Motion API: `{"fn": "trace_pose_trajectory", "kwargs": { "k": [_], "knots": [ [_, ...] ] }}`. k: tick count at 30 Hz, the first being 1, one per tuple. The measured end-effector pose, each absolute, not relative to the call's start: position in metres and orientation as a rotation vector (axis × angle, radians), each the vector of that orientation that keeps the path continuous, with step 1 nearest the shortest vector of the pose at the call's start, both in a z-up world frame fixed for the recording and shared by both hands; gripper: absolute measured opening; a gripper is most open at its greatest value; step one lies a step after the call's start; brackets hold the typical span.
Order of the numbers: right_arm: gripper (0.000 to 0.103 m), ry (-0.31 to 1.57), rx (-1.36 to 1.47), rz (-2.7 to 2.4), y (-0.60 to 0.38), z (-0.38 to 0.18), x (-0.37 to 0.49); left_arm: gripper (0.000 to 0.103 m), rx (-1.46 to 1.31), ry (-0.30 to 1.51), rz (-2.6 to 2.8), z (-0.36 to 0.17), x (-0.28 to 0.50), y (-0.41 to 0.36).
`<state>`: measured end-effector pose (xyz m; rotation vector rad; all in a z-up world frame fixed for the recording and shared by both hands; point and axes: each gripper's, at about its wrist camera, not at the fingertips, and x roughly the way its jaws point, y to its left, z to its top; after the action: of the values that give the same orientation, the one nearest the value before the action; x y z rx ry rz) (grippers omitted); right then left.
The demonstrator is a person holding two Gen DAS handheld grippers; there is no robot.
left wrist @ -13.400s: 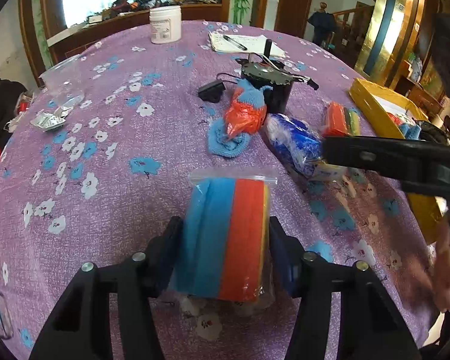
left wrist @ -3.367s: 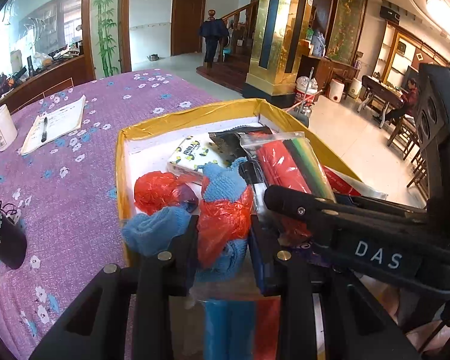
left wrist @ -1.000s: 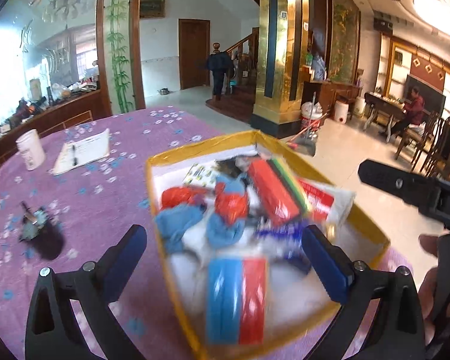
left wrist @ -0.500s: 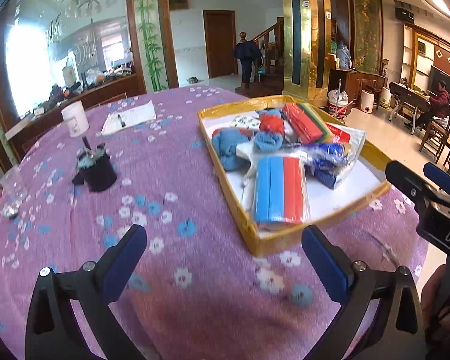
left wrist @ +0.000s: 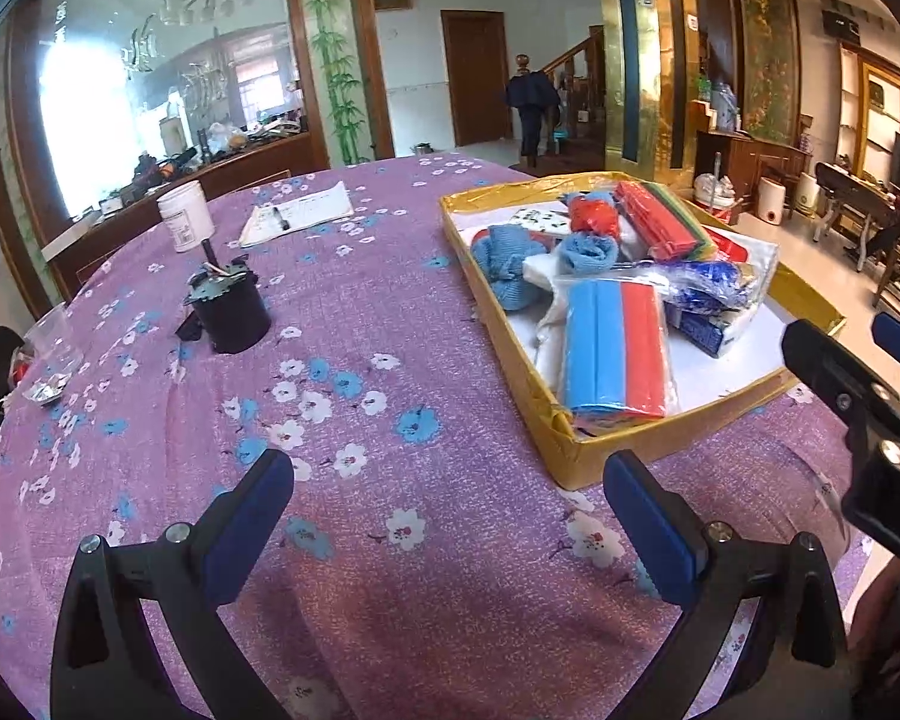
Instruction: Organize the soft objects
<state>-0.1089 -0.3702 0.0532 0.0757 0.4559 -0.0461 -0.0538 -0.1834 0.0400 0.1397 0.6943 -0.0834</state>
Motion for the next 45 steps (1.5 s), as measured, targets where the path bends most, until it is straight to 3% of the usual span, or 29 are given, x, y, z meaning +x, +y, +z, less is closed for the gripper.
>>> {"fn": "trace_pose_trajectory", "kwargs": {
  "k": [45],
  "knots": [
    [0.102,0.479,0.086,-0.035,-0.374,0.047,-0.107,0.103,0.252,0.673,-0.047,0.038,-0.063,-0.196]
  ]
}}
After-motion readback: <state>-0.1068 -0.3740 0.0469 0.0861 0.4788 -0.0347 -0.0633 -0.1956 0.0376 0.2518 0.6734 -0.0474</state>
